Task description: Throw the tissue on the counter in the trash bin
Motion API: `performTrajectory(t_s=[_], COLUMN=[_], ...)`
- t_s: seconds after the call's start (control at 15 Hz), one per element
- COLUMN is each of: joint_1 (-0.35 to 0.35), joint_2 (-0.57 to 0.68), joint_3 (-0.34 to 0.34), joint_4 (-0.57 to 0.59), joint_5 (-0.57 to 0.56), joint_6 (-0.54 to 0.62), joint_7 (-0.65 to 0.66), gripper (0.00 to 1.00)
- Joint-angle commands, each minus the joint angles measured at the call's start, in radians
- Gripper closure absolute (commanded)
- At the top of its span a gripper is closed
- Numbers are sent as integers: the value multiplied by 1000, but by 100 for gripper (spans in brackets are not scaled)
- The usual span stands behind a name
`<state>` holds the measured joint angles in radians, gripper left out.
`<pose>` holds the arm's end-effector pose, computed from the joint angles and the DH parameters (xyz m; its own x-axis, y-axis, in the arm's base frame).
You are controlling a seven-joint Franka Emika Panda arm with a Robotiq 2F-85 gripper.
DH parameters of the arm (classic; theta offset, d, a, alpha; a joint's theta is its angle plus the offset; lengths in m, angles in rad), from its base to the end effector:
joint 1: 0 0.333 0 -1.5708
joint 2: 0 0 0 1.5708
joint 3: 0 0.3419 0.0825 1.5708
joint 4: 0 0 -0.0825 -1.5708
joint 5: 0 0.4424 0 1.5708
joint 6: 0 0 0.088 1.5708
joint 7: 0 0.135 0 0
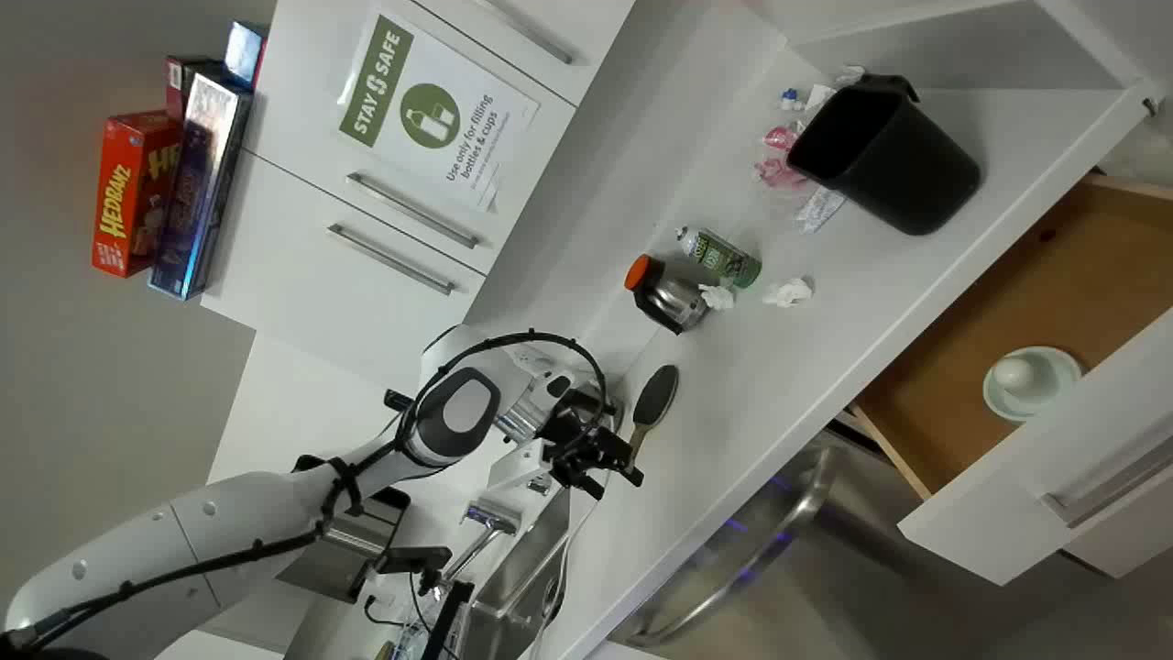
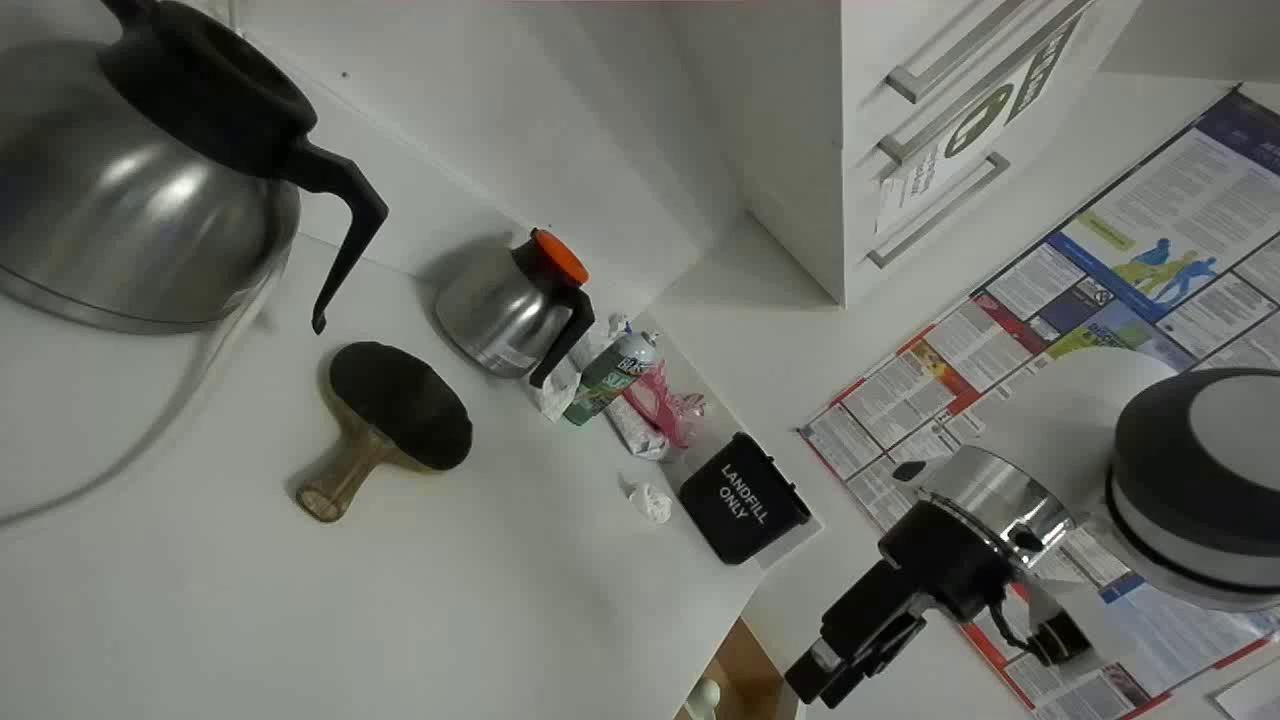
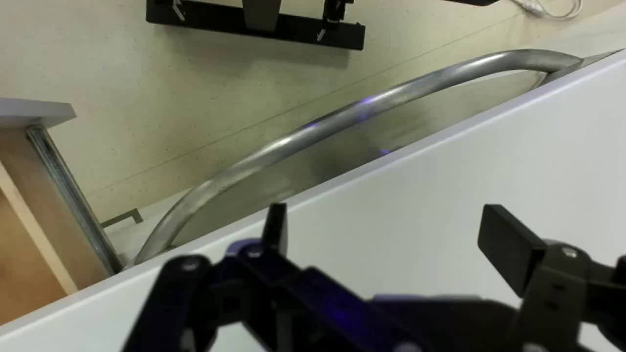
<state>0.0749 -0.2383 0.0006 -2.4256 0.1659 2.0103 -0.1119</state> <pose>0.4692 0.0495 0.3488 0.9797 0.1145 -0.1647 0.0891 -0.9840 -0.1540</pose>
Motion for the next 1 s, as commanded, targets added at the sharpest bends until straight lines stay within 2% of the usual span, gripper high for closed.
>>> performTrajectory(t_s=[0.0, 0.47, 0.53, 0.67, 0.93], joint_1=[-7, -7, -15, -38, -109], joint_2=[0, 0, 5, 37, 188], joint_3=[7, 7, 10, -2, -45], joint_4=[1, 1, 9, 64, 262], joint_5=[1, 1, -18, -38, -90], joint_6=[-2, -2, 31, 85, 199], joint_7=[-1, -1, 23, 45, 124], gripper=[0, 0, 0, 0, 0])
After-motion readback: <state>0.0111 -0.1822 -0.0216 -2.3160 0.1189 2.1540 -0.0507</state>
